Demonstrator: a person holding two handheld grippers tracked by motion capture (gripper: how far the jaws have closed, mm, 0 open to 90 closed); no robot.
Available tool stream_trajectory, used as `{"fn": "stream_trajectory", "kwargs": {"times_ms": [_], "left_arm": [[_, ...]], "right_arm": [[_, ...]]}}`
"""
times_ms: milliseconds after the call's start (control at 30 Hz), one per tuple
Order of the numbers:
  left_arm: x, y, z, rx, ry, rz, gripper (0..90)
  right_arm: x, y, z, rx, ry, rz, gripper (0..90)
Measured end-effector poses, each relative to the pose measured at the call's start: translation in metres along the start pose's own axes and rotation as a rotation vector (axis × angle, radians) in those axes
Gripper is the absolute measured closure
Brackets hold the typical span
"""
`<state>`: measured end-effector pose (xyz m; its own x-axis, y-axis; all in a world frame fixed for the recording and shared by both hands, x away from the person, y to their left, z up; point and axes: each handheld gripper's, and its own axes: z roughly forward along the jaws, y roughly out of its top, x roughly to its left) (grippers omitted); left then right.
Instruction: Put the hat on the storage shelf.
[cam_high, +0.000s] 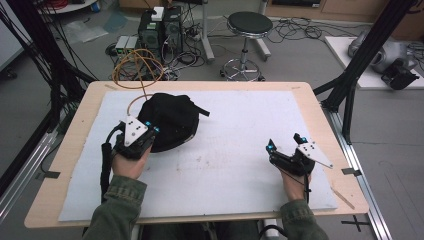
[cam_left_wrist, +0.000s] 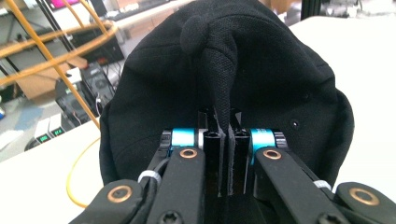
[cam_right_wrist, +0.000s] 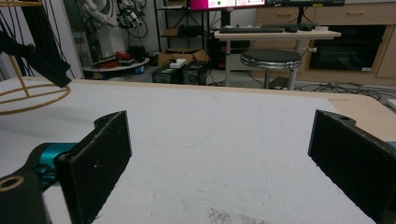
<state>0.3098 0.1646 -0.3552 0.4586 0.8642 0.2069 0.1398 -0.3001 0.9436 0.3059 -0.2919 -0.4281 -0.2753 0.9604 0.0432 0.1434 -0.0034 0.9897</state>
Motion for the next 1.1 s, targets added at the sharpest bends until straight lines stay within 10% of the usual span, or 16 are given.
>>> {"fn": "stream_trajectory", "kwargs": {"times_ms": [700,1100], "left_arm": [[0.01,0.038,-0.035,-0.241,0.149,0.079,87.7],[0.033,0.064,-0.022,-0.29,0.22,0.093,87.7]], "right_arm": [[0.001,0.0,0.001,0.0,0.001,-0.003,5.0],[0.003,0.005,-0.001,-0.028,0.011,0.008,5.0]]}}
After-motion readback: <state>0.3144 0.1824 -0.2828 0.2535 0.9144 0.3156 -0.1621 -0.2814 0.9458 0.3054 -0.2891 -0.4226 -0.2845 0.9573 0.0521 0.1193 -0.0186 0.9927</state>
